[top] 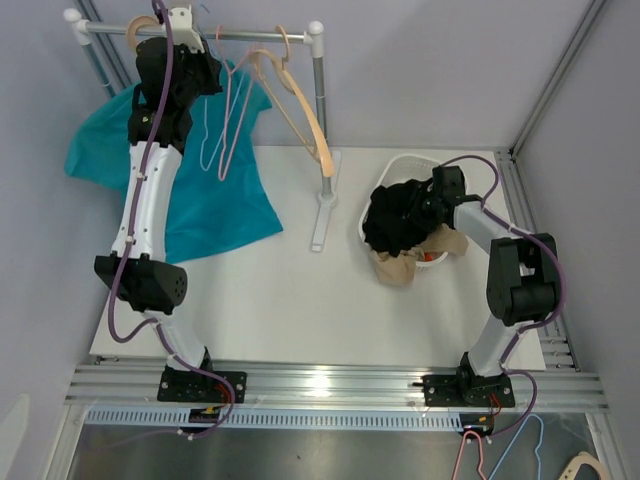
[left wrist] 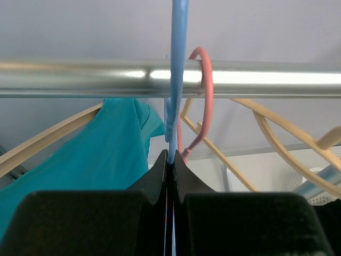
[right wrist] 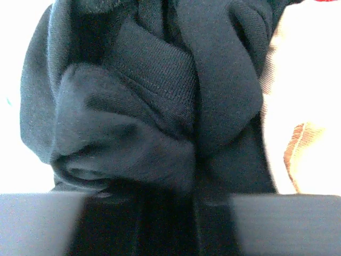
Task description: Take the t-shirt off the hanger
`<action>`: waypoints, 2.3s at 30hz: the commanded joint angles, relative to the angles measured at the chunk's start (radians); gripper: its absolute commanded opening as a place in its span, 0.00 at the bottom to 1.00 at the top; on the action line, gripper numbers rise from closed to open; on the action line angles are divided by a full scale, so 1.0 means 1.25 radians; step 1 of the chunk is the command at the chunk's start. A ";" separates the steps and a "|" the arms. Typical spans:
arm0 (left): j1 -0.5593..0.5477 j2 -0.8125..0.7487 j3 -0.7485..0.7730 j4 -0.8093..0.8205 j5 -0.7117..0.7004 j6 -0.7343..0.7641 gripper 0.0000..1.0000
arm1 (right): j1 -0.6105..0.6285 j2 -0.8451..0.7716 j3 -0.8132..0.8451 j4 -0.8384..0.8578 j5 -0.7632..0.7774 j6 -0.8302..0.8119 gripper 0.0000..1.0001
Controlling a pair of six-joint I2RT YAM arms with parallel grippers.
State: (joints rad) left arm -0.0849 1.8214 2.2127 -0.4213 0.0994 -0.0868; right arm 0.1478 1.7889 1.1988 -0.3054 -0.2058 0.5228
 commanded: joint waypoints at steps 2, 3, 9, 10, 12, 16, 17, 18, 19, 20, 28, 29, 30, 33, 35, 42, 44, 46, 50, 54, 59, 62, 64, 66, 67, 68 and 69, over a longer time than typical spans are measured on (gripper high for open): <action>0.004 0.023 0.013 0.046 -0.007 0.028 0.01 | 0.002 0.001 -0.047 -0.053 0.139 -0.029 0.79; 0.004 0.028 0.010 0.047 -0.003 0.030 0.01 | 0.011 -0.052 -0.053 -0.049 0.155 -0.033 0.81; 0.004 0.063 0.007 0.056 -0.012 0.012 0.01 | 0.039 -0.182 0.014 -0.144 0.271 -0.066 0.89; 0.004 0.060 -0.001 0.061 -0.007 0.008 0.01 | 0.045 -0.210 0.023 -0.154 0.277 -0.071 0.96; 0.003 0.054 -0.028 0.074 -0.005 -0.002 0.01 | 0.052 -0.241 0.043 -0.170 0.290 -0.080 0.99; 0.003 0.043 -0.046 0.083 0.020 -0.010 0.03 | 0.068 -0.318 0.077 -0.180 0.307 -0.109 0.99; 0.003 0.038 -0.042 0.076 0.026 -0.013 0.22 | 0.067 -0.340 0.083 -0.182 0.307 -0.118 0.99; 0.003 0.035 -0.046 0.072 0.030 -0.014 0.30 | 0.067 -0.347 0.091 -0.186 0.302 -0.121 0.99; 0.003 0.030 -0.048 0.065 0.031 -0.013 0.40 | 0.067 -0.352 0.111 -0.191 0.302 -0.124 0.99; 0.003 0.025 -0.051 0.063 0.027 -0.015 0.53 | 0.067 -0.357 0.117 -0.194 0.300 -0.126 1.00; 0.003 -0.098 -0.138 0.050 -0.041 -0.025 0.98 | 0.067 -0.352 0.144 -0.190 0.248 -0.125 1.00; 0.003 -0.120 -0.155 0.060 -0.038 -0.025 0.99 | 0.067 -0.351 0.147 -0.191 0.238 -0.125 0.99; 0.003 -0.141 -0.192 0.084 -0.028 -0.025 1.00 | 0.068 -0.352 0.149 -0.191 0.233 -0.124 0.99; 0.003 -0.213 -0.244 0.105 0.000 -0.009 1.00 | 0.067 -0.352 0.149 -0.195 0.215 -0.127 1.00; 0.004 -0.229 -0.212 0.075 0.015 0.003 0.99 | 0.068 -0.352 0.148 -0.201 0.208 -0.129 1.00; 0.051 -0.265 -0.188 -0.004 0.028 0.028 0.99 | 0.071 -0.362 0.149 -0.200 0.174 -0.127 1.00; 0.137 -0.267 -0.190 -0.003 0.118 -0.036 0.99 | 0.073 -0.363 0.150 -0.201 0.151 -0.126 0.99; 0.220 -0.261 -0.193 0.015 0.191 -0.117 1.00 | 0.078 -0.365 0.150 -0.204 0.139 -0.125 0.99; 0.270 -0.230 -0.193 0.036 0.264 -0.145 0.99 | 0.087 -0.363 0.154 -0.206 0.134 -0.126 0.99; 0.275 -0.139 -0.114 0.000 0.246 -0.133 0.99 | 0.095 -0.356 0.160 -0.213 0.130 -0.125 1.00; 0.275 -0.048 -0.006 -0.015 0.287 -0.131 0.99 | 0.098 -0.355 0.152 -0.205 0.135 -0.122 0.99; 0.277 -0.026 -0.007 0.007 0.268 -0.121 0.99 | 0.098 -0.348 0.153 -0.205 0.132 -0.119 1.00; 0.280 -0.031 -0.047 0.079 0.279 -0.122 0.99 | 0.097 -0.350 0.156 -0.207 0.125 -0.115 0.99; 0.280 -0.038 -0.087 0.126 0.280 -0.123 0.99 | 0.098 -0.361 0.156 -0.209 0.112 -0.111 0.99; 0.280 -0.038 -0.093 0.160 0.280 -0.124 0.99 | 0.099 -0.368 0.156 -0.206 0.108 -0.109 0.99; 0.279 -0.037 -0.094 0.173 0.282 -0.124 0.99 | 0.099 -0.379 0.156 -0.206 0.105 -0.108 0.99; 0.279 -0.028 -0.085 0.180 0.281 -0.123 0.98 | 0.099 -0.382 0.158 -0.206 0.102 -0.108 0.99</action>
State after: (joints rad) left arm 0.2592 1.7996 2.1033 -0.3202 0.4259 -0.2352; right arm 0.2665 1.3483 1.3529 -0.5709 -0.0513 0.3843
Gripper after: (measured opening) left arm 0.982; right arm 0.993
